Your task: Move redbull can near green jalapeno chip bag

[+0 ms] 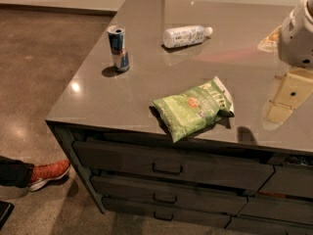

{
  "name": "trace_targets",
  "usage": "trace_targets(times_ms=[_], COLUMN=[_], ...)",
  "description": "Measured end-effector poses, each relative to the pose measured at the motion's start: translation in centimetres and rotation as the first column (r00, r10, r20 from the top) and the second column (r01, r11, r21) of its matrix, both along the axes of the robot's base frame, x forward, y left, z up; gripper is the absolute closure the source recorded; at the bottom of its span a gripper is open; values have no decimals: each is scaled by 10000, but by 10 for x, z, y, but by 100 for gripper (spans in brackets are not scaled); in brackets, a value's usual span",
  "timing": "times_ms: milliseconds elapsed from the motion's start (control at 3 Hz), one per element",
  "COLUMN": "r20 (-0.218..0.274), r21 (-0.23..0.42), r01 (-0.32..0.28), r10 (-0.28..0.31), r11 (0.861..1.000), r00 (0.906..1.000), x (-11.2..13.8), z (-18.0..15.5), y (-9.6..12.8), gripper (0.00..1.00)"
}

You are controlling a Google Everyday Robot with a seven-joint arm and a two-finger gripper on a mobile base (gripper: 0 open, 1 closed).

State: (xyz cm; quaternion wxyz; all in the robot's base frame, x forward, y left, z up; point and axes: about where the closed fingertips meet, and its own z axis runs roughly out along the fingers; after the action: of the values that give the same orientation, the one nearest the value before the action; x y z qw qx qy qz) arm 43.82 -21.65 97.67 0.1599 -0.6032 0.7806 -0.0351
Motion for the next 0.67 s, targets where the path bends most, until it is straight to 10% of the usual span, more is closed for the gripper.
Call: trace_targets(times_ms=[667], r20=[-133], r21=[601], r01=[-202], r10=[210], r11=[9980], r00=[9997], x=[11], z=[5], y=[15], gripper=[0])
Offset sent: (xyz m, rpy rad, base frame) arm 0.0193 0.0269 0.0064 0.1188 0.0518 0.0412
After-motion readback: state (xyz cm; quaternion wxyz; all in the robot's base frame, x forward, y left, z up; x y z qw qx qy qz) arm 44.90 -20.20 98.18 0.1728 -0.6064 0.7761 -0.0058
